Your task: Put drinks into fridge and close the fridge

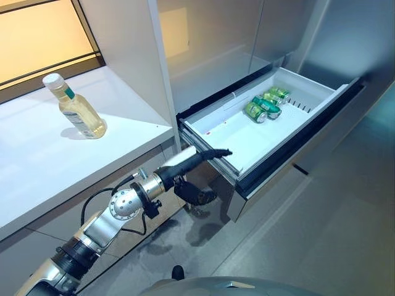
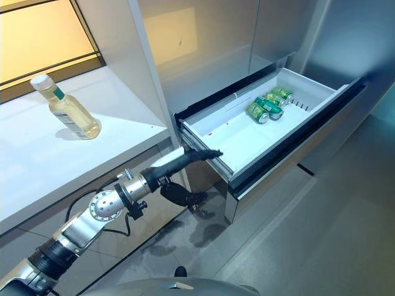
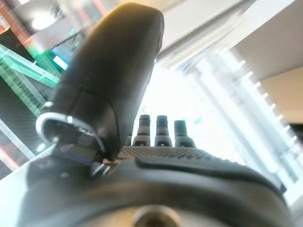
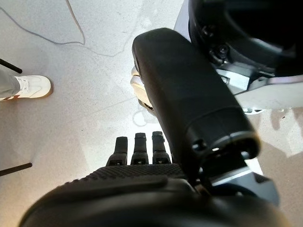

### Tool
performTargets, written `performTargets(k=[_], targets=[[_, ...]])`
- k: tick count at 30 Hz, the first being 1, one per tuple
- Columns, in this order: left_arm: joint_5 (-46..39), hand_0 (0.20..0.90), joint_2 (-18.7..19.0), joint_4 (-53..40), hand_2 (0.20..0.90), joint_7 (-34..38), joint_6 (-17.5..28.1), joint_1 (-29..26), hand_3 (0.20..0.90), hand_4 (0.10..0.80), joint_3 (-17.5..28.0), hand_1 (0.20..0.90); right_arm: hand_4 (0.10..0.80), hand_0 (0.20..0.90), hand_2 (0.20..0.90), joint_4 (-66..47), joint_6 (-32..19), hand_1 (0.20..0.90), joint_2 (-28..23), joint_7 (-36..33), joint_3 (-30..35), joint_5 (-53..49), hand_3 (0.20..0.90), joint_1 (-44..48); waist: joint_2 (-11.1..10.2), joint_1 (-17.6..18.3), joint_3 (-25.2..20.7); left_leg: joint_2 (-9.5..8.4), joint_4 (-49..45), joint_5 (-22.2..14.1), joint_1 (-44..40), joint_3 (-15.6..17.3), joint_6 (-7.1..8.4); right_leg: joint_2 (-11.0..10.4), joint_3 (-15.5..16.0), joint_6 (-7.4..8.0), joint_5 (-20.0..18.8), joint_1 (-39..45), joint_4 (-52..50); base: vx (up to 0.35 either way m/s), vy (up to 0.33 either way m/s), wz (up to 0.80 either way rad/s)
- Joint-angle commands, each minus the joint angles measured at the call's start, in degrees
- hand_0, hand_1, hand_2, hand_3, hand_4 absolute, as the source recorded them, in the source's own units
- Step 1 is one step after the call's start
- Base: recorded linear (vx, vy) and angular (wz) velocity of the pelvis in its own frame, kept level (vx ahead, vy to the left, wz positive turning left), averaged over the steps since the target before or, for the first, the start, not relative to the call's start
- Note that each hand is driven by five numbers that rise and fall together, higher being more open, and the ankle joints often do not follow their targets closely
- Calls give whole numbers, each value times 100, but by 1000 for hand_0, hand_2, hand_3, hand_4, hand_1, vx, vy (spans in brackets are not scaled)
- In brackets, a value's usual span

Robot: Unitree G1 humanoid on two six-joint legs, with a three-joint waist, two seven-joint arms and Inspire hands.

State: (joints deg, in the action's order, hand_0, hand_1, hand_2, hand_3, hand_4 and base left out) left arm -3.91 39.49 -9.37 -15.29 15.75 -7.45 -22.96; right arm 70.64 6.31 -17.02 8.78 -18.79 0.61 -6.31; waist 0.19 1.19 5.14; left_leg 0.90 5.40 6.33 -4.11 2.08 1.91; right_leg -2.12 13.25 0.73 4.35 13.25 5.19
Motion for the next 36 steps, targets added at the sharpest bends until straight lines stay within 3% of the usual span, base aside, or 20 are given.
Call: performTargets(k=[1, 6, 14, 20, 25, 36], targets=[[-660, 900, 145, -500, 900, 560, 841, -889, 900, 800, 744, 900, 800, 900, 900, -15, -340, 900, 85, -30, 195, -406, 900, 447, 67, -198, -65, -160, -40, -980, -258, -11, -176, -38, -232, 399, -246, -561, -98, 0, 0, 0], [-456, 900, 82, -708, 900, 1088, 992, -861, 900, 800, 1489, 900, 800, 900, 900, 66, -418, 900, 112, -34, 221, -484, 900, 395, 21, -274, -126, -168, -40, -981, -249, -68, -158, -35, -202, 365, -224, -547, -93, 0, 0, 0], [198, 900, 152, -690, 900, 2234, 982, -895, 900, 800, 2073, 900, 800, 900, 900, 165, -484, 900, 159, -47, 250, -496, 900, 361, -9, -307, -190, -185, -40, -996, -256, -144, -156, -19, -201, 348, -188, -522, -86, 13, -1, 5], [532, 900, 142, -302, 900, 3712, 818, -651, 900, 800, 2709, 900, 800, 900, 900, 117, -432, 900, 170, -36, 307, -514, 900, 313, -41, -346, -229, -189, -40, -1007, -283, -186, -144, -11, -203, 322, -159, -491, -81, 0, 0, 0], [877, 900, -166, 59, 900, 4791, 852, -371, 900, 800, 3117, 900, 800, 900, 900, 49, -323, 900, 218, -39, 327, -517, 900, 305, -75, -371, -256, -179, -40, -1020, -307, -213, -130, -5, -209, 295, -130, -463, -80, 0, 0, 0], [621, 900, -323, 532, 900, 4967, -143, -357, 900, 800, 3166, 900, 800, 900, 900, -30, -192, 900, 185, 46, 376, -415, 900, 335, -76, -325, -299, -165, -40, -1022, -334, -199, -118, 13, -230, 285, -110, -447, -87, 3, -1, 1]])
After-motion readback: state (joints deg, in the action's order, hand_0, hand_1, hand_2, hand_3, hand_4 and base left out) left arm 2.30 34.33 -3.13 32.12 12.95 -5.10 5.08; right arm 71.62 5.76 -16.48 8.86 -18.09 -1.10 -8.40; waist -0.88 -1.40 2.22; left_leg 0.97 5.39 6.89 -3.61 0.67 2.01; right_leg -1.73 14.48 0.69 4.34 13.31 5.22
